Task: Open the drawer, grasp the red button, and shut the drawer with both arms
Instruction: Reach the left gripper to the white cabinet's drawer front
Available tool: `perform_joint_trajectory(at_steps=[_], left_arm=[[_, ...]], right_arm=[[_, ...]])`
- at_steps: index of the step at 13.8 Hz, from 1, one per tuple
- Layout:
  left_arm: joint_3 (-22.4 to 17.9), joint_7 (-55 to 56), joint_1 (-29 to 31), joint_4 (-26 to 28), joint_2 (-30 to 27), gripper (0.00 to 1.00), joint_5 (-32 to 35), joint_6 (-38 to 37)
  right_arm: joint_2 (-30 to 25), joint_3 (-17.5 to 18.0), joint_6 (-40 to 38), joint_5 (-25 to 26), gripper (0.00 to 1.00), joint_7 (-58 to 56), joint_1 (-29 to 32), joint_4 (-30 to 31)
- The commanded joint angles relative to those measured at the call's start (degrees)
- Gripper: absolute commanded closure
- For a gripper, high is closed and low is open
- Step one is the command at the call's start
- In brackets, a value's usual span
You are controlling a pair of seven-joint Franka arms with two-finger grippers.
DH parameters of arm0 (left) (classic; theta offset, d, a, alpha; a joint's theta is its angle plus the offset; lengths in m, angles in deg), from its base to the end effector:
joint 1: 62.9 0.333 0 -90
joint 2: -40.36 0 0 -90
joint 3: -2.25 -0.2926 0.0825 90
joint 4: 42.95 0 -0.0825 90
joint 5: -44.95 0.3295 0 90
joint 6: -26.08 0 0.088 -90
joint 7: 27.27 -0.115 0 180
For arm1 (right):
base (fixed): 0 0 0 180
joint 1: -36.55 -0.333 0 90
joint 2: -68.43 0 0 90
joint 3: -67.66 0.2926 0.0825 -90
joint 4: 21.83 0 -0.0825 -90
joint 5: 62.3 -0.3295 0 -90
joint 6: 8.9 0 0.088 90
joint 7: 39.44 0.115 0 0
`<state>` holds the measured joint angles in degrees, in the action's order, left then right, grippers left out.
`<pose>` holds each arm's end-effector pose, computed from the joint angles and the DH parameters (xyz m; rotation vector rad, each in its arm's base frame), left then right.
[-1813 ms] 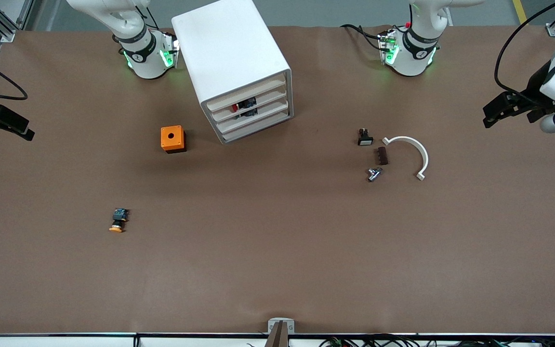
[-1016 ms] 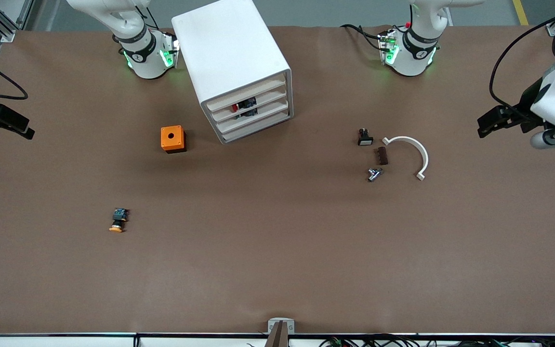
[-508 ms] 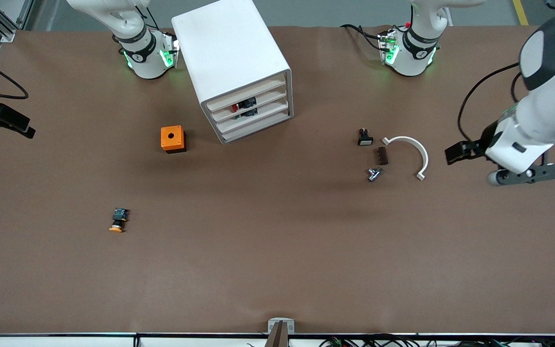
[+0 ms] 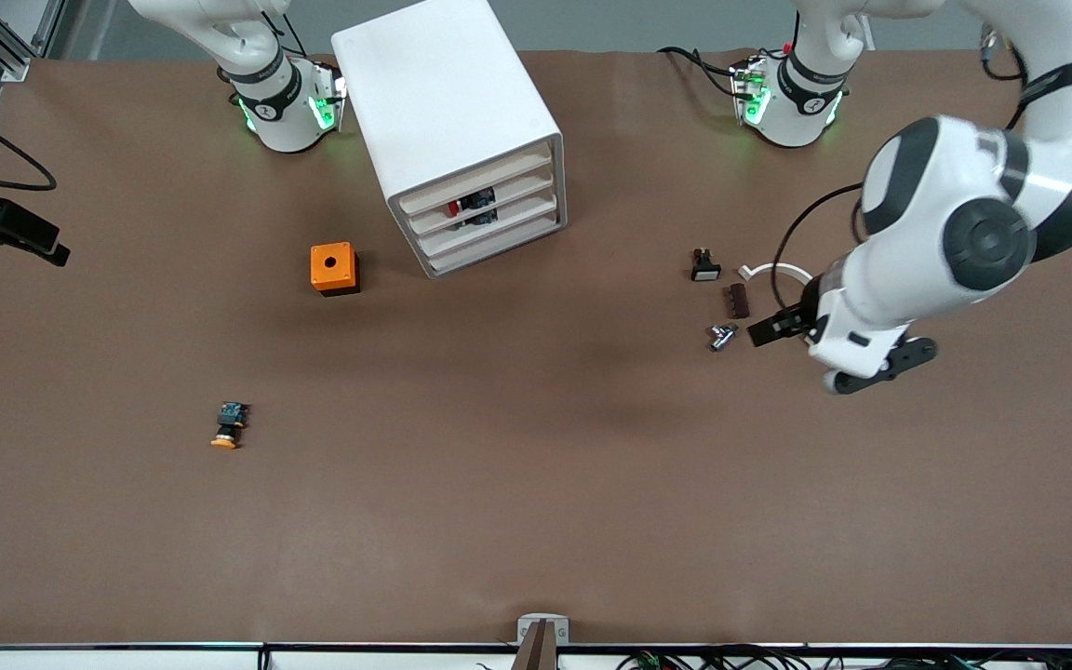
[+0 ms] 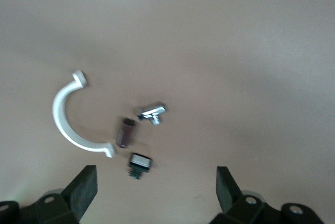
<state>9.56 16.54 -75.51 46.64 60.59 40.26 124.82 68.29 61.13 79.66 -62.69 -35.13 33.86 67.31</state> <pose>0.5460 -0.1978 0.4173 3.0412 0.6813 -0.3559 0.4958 -0.0326 0.5984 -3.1266 0.2225 0.0121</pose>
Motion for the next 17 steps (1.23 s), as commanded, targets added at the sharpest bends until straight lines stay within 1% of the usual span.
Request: perform_joint_trajectory(at_steps=[1, 2, 4, 8, 10, 13, 14, 16, 17], left_arm=[[-0.19, 10.37, -3.55, -5.46, 6.38, 0.0, -2.24, -0.39], [-0.19, 15.72, -4.95, -6.69, 8.58, 0.0, -3.91, -0.39], [-0.19, 22.77, -7.24, -6.96, 11.14, 0.0, -6.98, -0.39], [-0.19, 37.79, -9.09, -6.96, 14.57, 0.0, -17.44, -0.39], [-0.11, 41.95, -9.54, -7.23, 16.15, 0.0, -20.17, -0.39], [-0.19, 47.75, -9.54, -7.05, 17.73, 0.0, -31.13, -0.39], [-0.19, 50.12, -9.8, -6.7, 18.0, 0.0, -33.52, -0.57], [-0.19, 56.26, -12.34, -6.79, 19.49, 0.01, -34.59, -0.57], [-0.19, 58.47, -12.52, -6.79, 20.37, 0.01, -35.38, -0.65]], right_arm=[[-1.27, 0.46, -0.4, 0.75, 0.0, 0.79, 0.41, 0.68], [-1.27, 0.46, -0.4, 0.75, 0.0, 0.97, 0.32, 0.68], [-1.18, 0.46, -0.58, 0.75, 0.0, 1.06, 0.4, 0.94], [-1.18, 0.38, -0.4, 0.66, 0.0, 1.85, 0.49, 1.3], [-1.18, 0.38, -0.49, 0.66, 0.0, 1.85, 0.49, 1.3], [-1.18, 0.38, -0.58, 0.66, 0.0, 1.85, 0.49, 1.3], [-1.18, 0.29, -0.49, 0.66, 0.0, 1.85, 0.75, 1.3], [-1.18, 0.38, -0.32, 0.22, 0.0, 1.85, 1.02, 1.73], [-1.18, 0.29, -0.4, 0.22, 0.0, 1.93, 1.02, 1.82]])
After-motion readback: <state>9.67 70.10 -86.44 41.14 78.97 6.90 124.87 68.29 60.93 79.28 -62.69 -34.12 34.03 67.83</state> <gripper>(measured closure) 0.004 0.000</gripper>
